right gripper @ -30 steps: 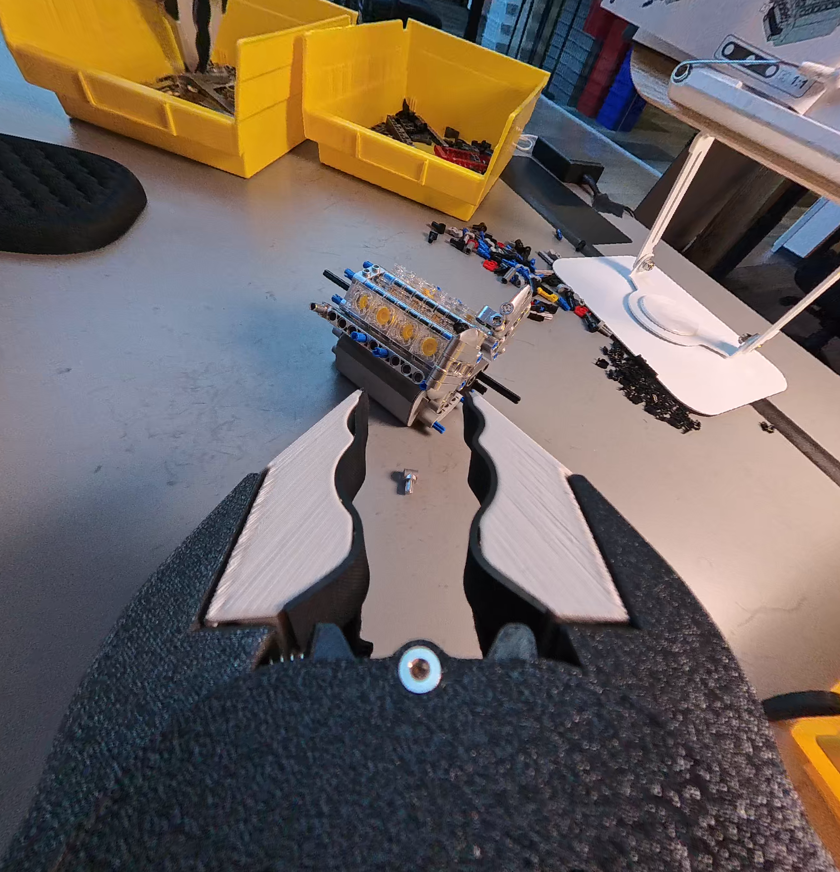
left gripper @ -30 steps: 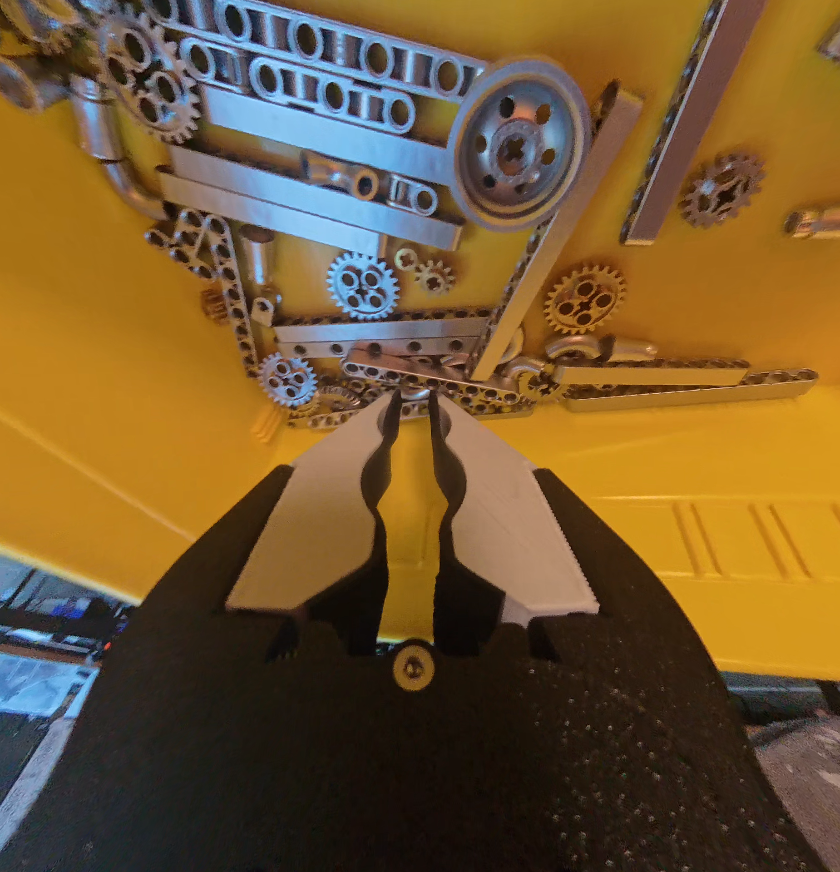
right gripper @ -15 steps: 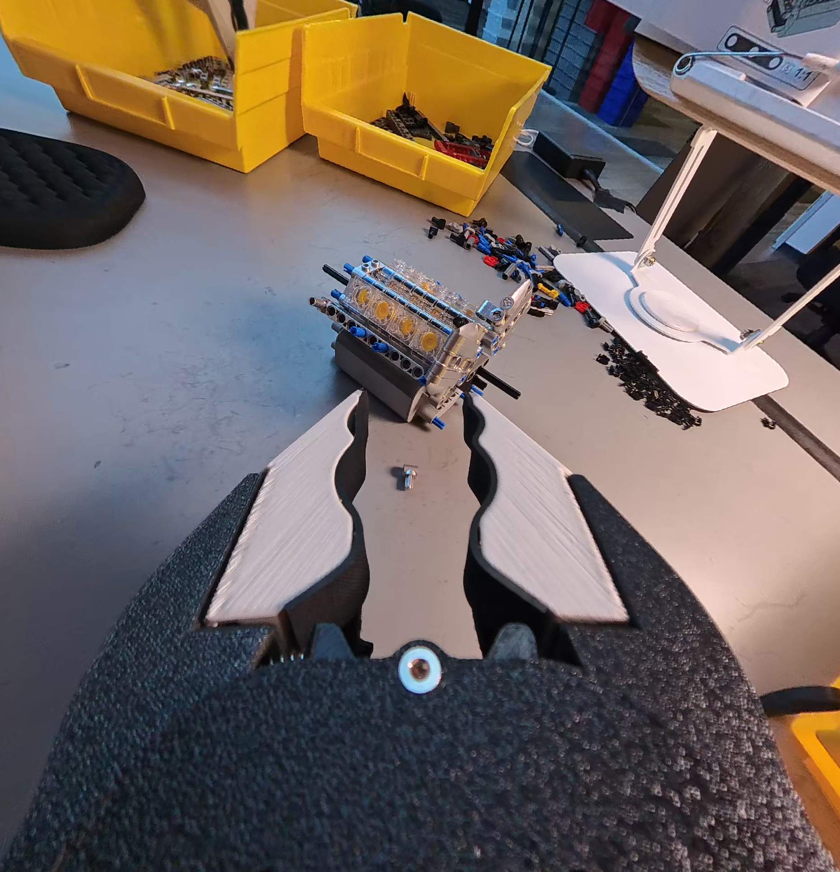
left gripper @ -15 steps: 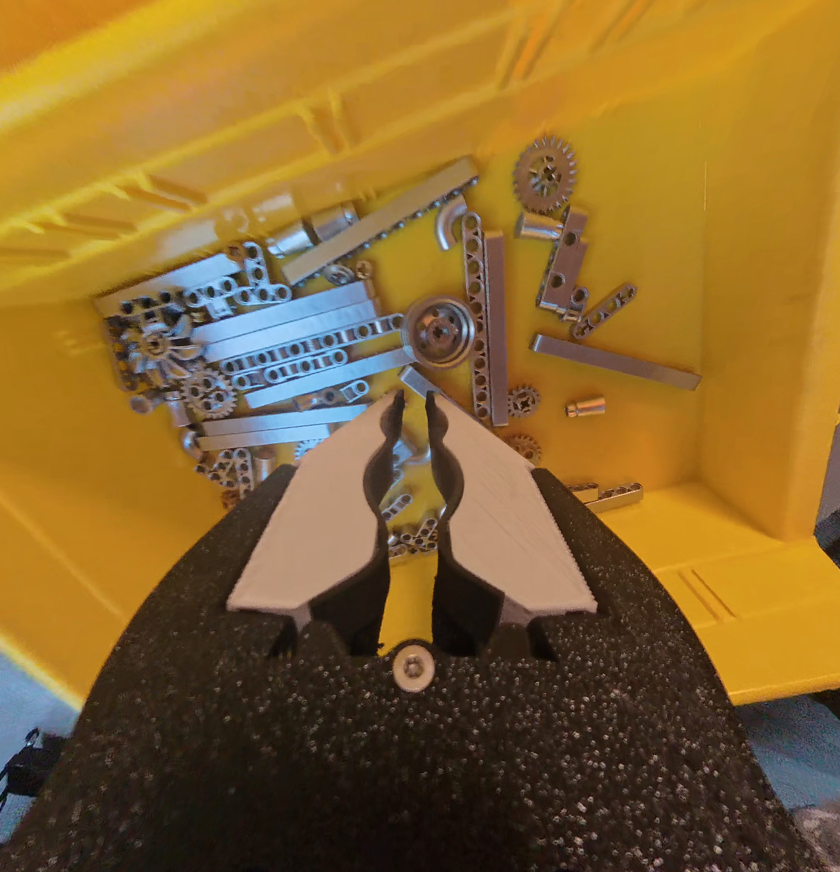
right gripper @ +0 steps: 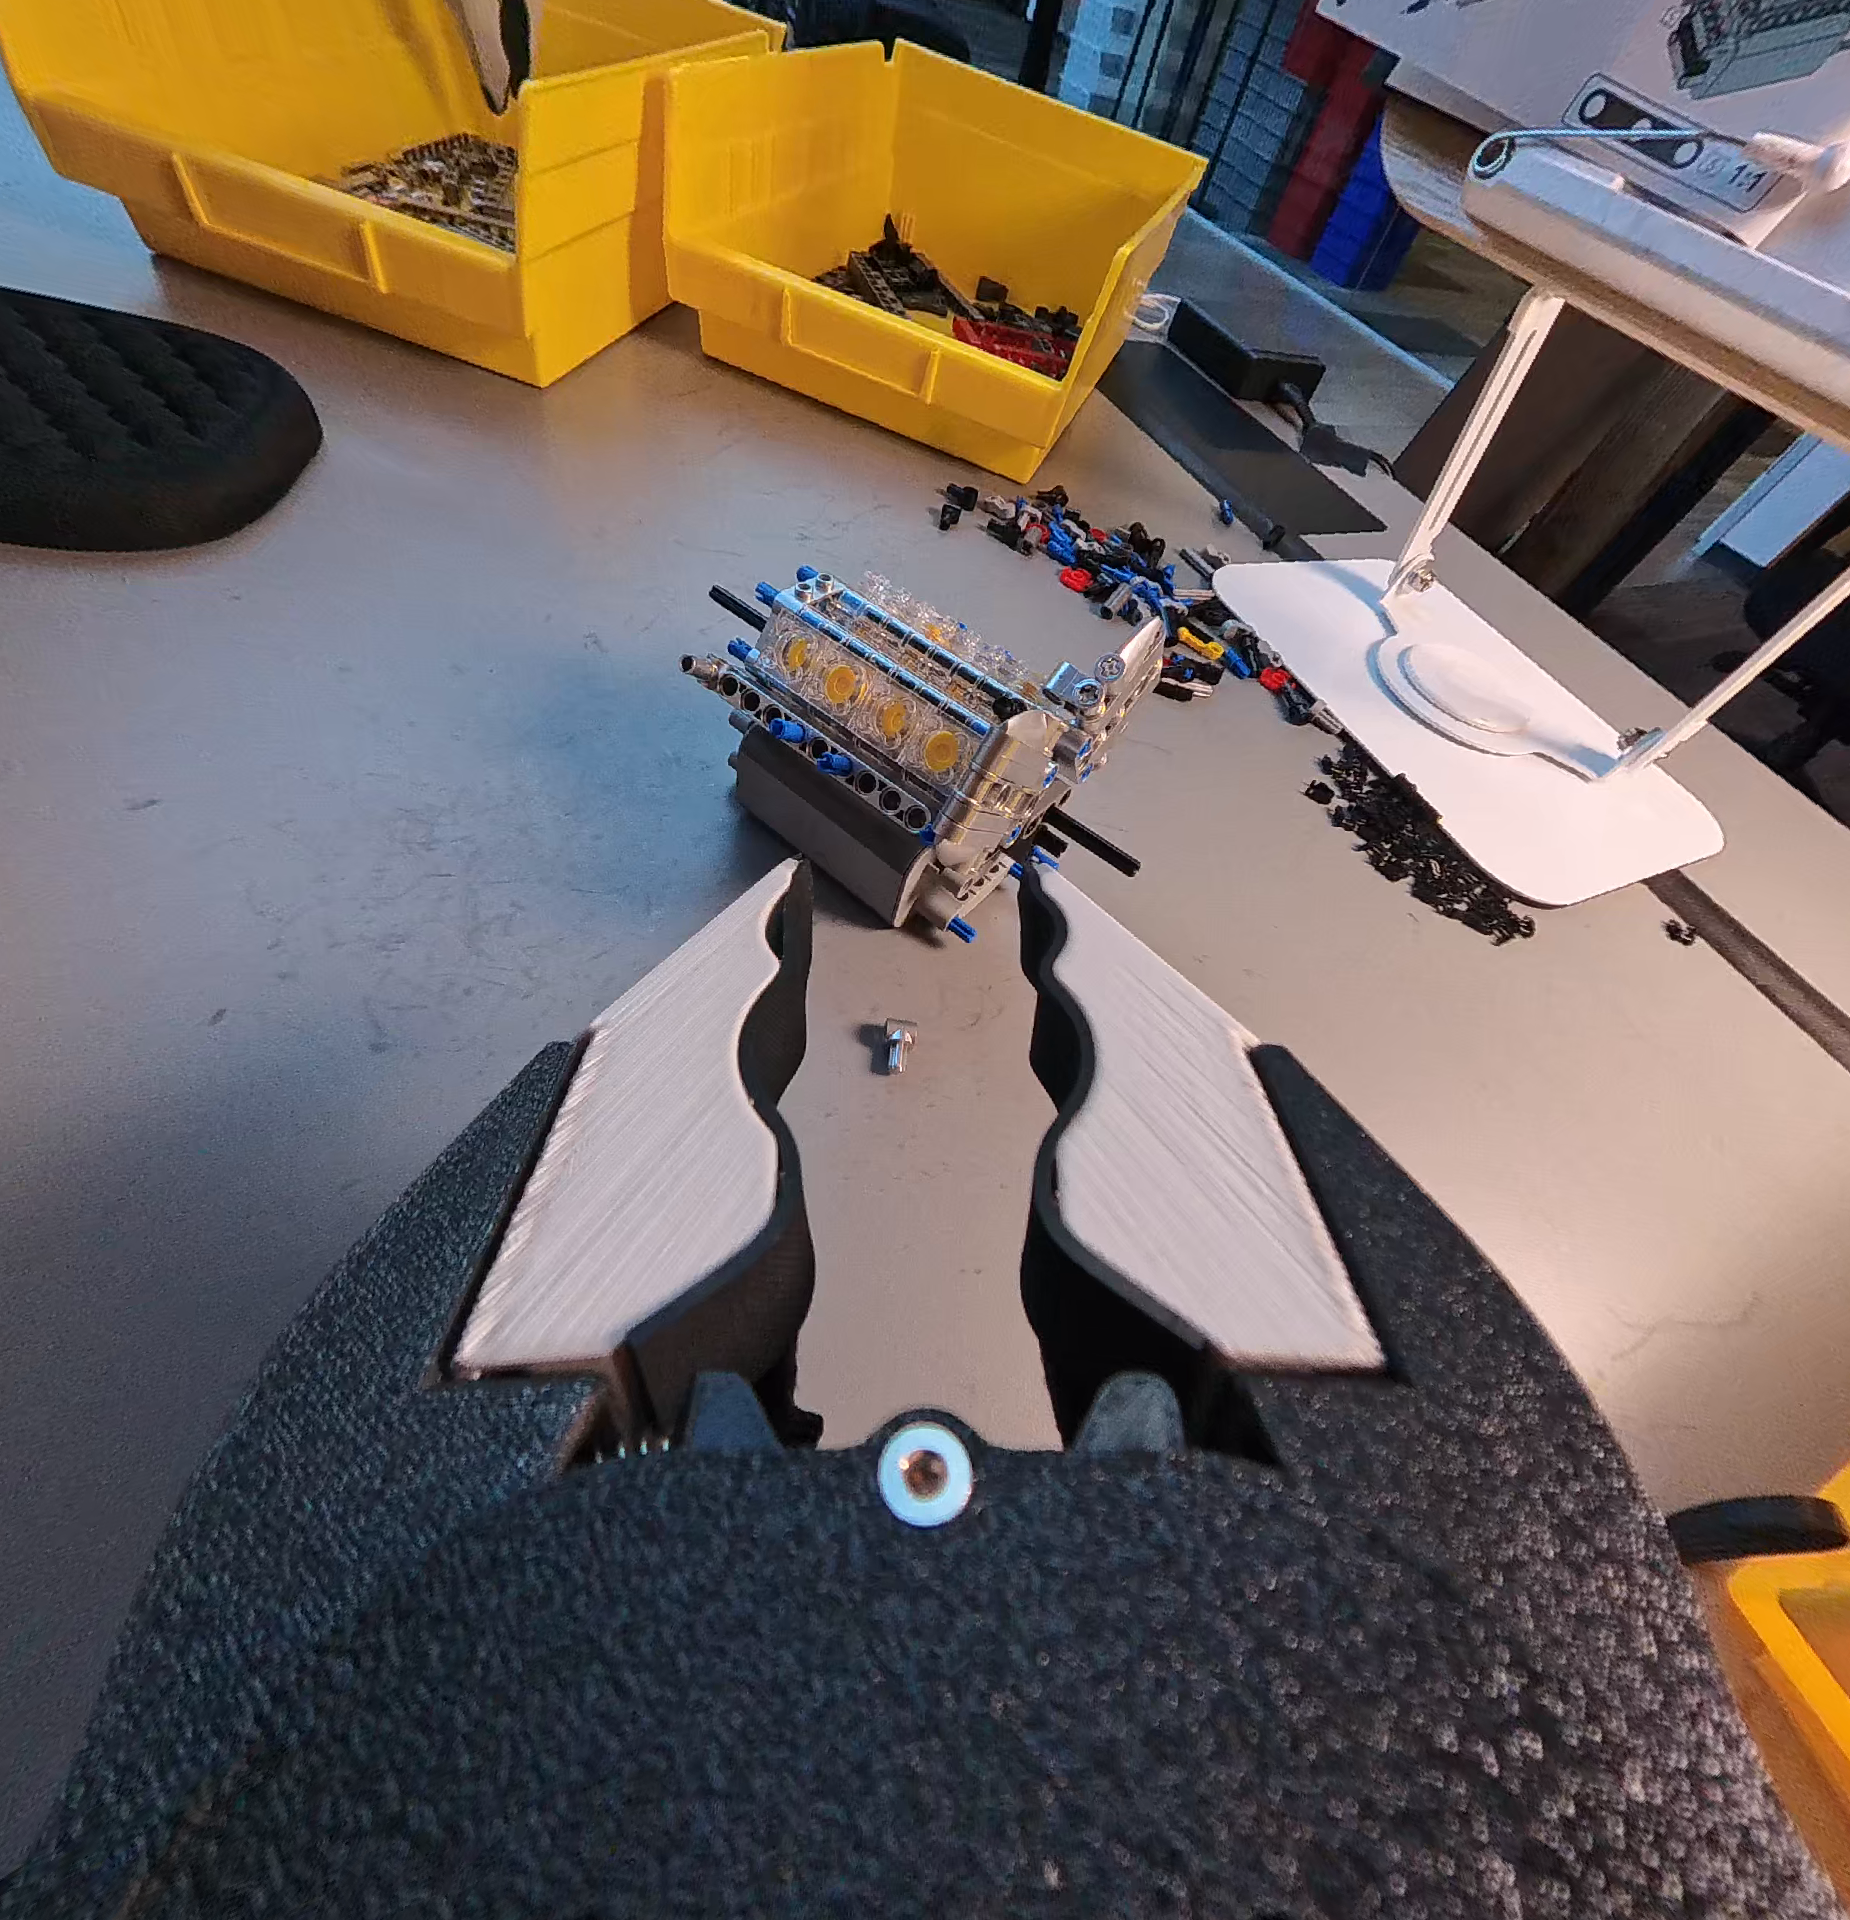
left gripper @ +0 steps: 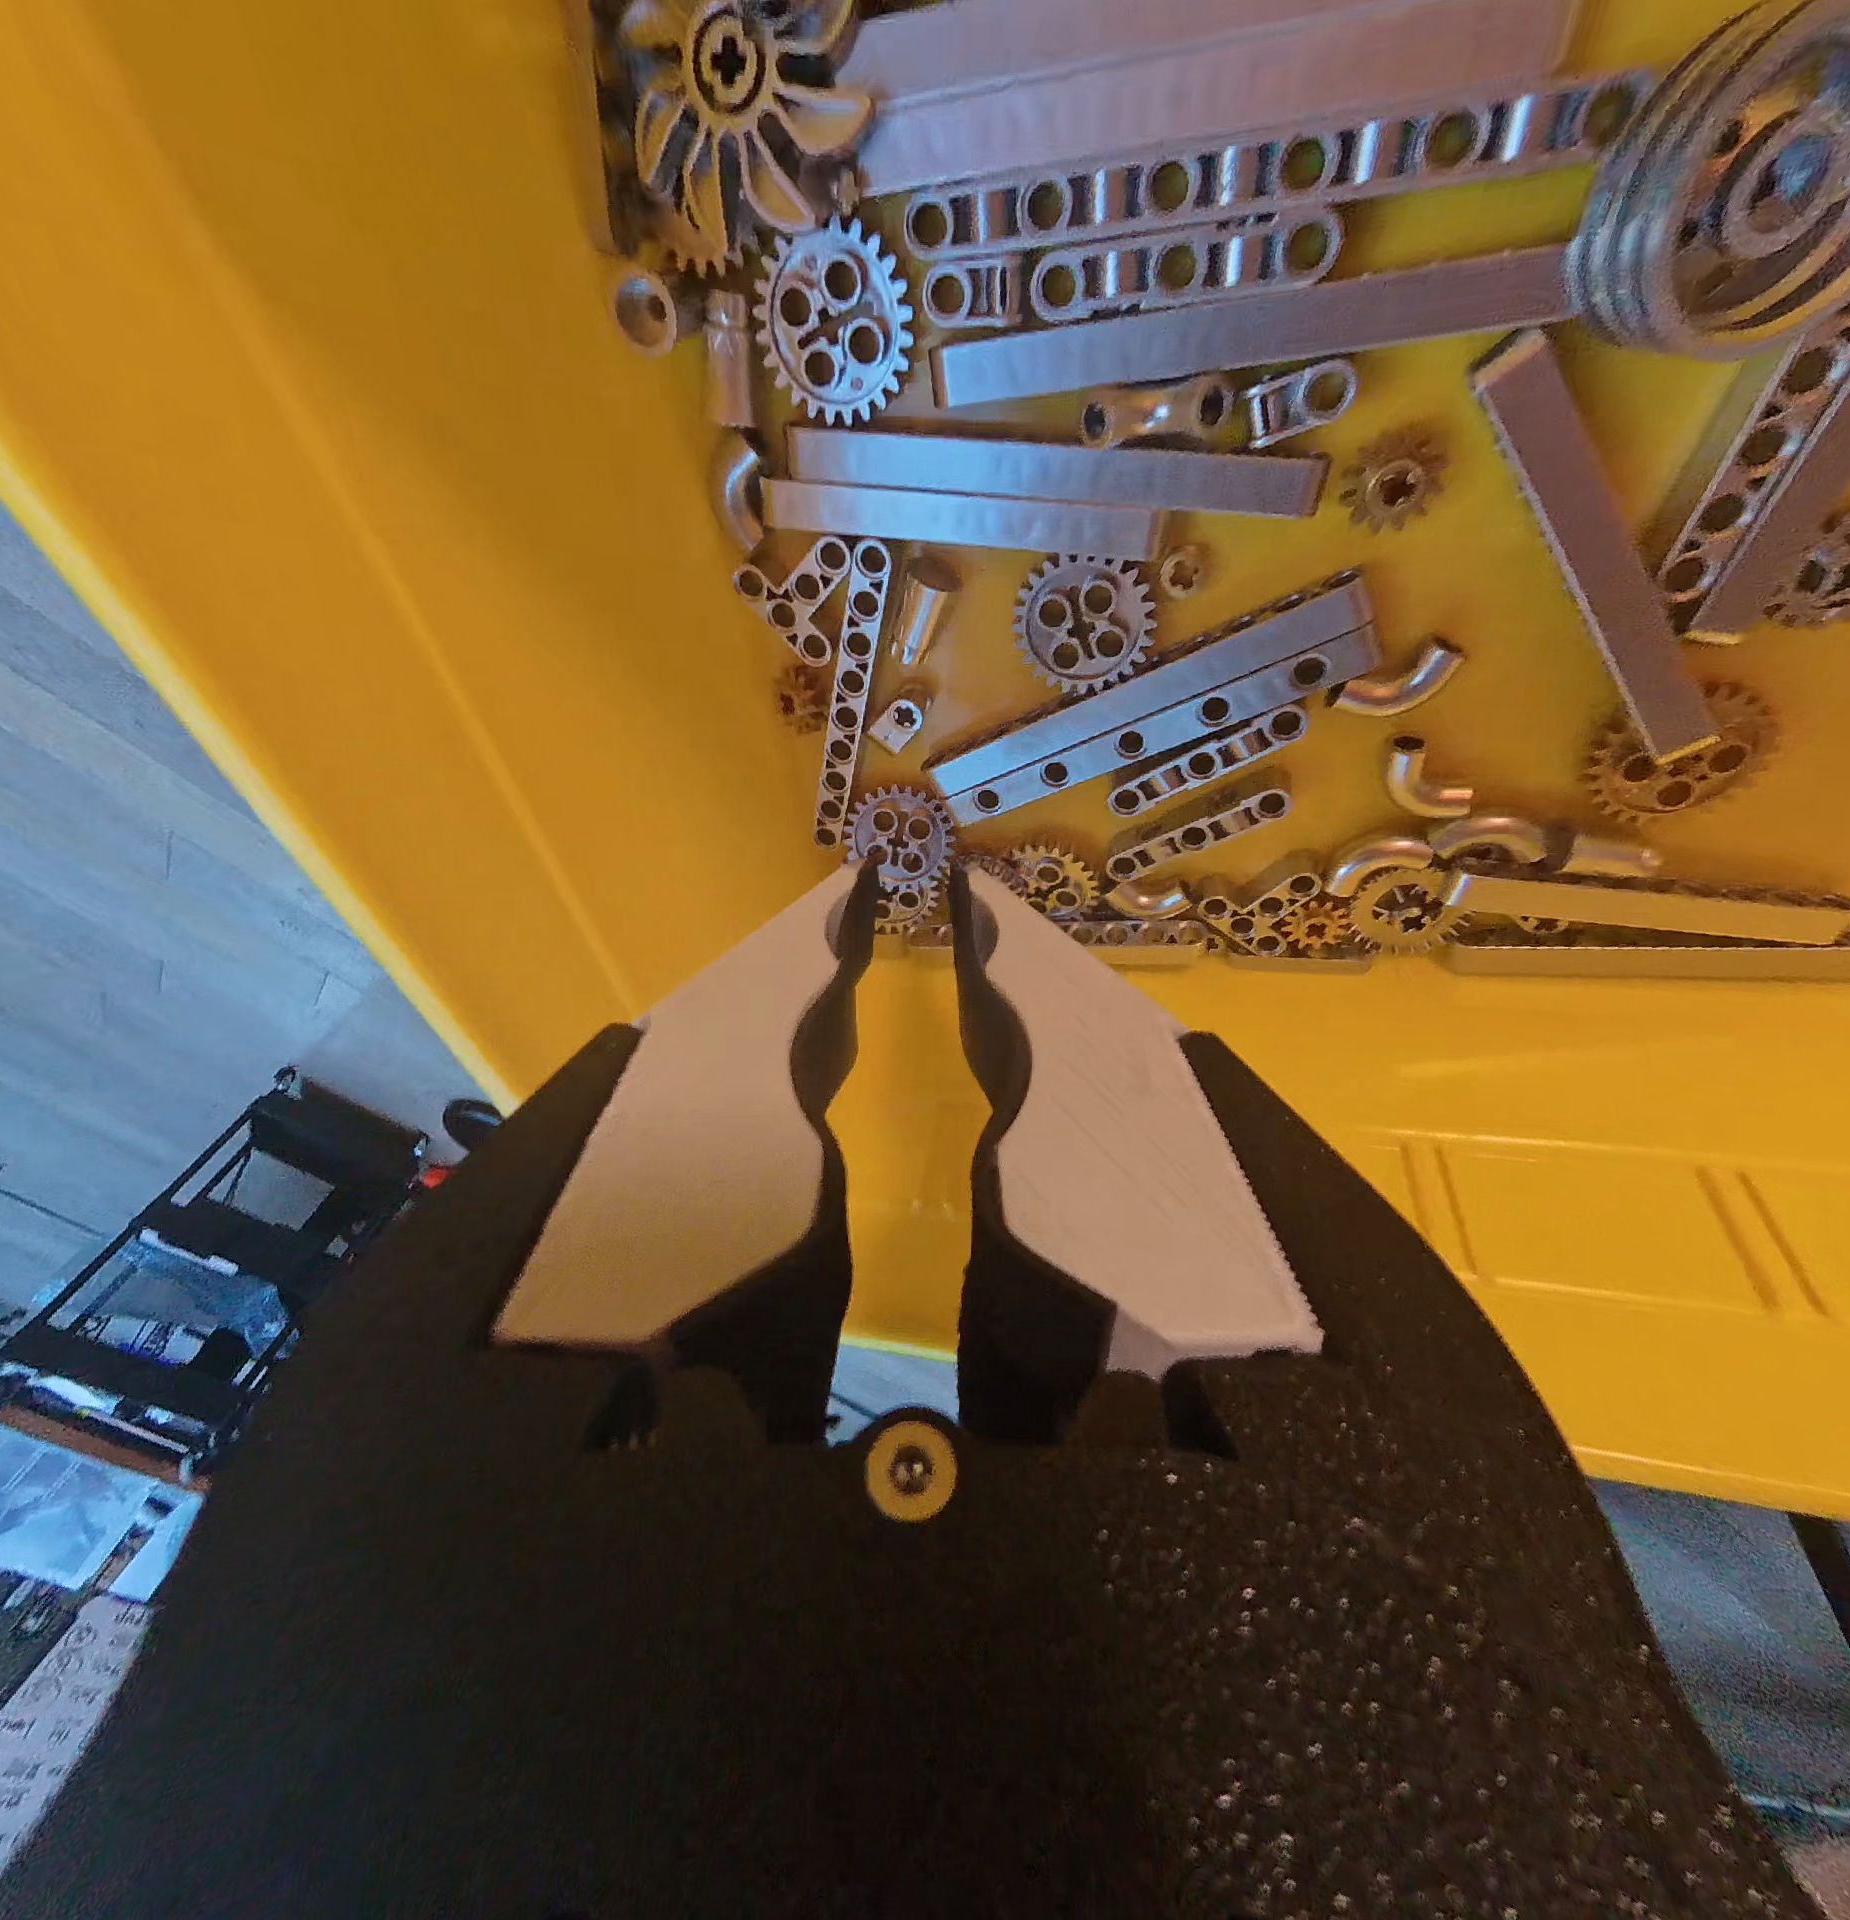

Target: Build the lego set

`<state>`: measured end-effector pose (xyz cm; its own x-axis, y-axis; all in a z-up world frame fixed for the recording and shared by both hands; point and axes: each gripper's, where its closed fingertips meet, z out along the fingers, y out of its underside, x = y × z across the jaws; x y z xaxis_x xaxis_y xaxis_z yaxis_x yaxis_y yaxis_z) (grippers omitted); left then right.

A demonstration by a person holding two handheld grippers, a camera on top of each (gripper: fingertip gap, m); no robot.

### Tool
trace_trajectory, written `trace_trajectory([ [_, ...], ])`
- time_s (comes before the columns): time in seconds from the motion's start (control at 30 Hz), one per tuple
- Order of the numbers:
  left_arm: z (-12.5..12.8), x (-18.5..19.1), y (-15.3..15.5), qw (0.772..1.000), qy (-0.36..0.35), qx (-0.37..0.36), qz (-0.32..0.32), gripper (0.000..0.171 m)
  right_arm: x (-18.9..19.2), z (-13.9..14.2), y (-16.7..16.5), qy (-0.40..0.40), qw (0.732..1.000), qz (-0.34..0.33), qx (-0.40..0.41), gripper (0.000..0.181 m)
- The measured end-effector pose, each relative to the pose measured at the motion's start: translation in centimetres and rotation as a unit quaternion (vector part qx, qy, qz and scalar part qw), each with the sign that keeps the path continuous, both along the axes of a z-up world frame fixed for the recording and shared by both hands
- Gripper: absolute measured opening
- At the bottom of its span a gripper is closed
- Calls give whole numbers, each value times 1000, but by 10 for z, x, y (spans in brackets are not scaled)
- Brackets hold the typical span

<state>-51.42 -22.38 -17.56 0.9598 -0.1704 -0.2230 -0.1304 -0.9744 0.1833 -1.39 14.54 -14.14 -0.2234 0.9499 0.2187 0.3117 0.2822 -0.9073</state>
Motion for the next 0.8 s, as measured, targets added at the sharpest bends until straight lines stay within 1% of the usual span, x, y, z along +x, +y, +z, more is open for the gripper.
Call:
trace_trajectory([
  [0.2, -13, -14, -13, 997, 25, -69, -1, 12, -1, -2, 0, -3, 1000, -2, 1, 39],
  [0.37, -23, -9, -23, 994, 4, -110, 12, 11, -1, -2, 1, -4, 1000, -4, -1, 39],
  [0.4, -24, -8, -25, 993, 1, -118, 13, 9, -1, -3, 1, -5, 1000, -4, -1, 39],
  [0.47, -26, 2, -23, 993, -27, -110, 19, 1, -1, -3, 1, -6, 1000, -4, -2, 39],
  [0.5, -26, 7, -20, 994, -42, -100, 23, 0, 0, -4, 2, -6, 1000, -4, -2, 39],
  [0.63, -29, 33, -5, 992, -111, -54, 25, 0, 0, -4, 2, -7, 1000, -3, -3, 39],
  [0.73, -32, 49, 2, 989, -142, -42, 7, 0, 0, -4, 1, -7, 1000, -3, -2, 39],
  [0.8, -28, 53, 7, 989, -146, -29, 0, 0, 0, -4, 1, -6, 1000, -3, -2, 39],
])
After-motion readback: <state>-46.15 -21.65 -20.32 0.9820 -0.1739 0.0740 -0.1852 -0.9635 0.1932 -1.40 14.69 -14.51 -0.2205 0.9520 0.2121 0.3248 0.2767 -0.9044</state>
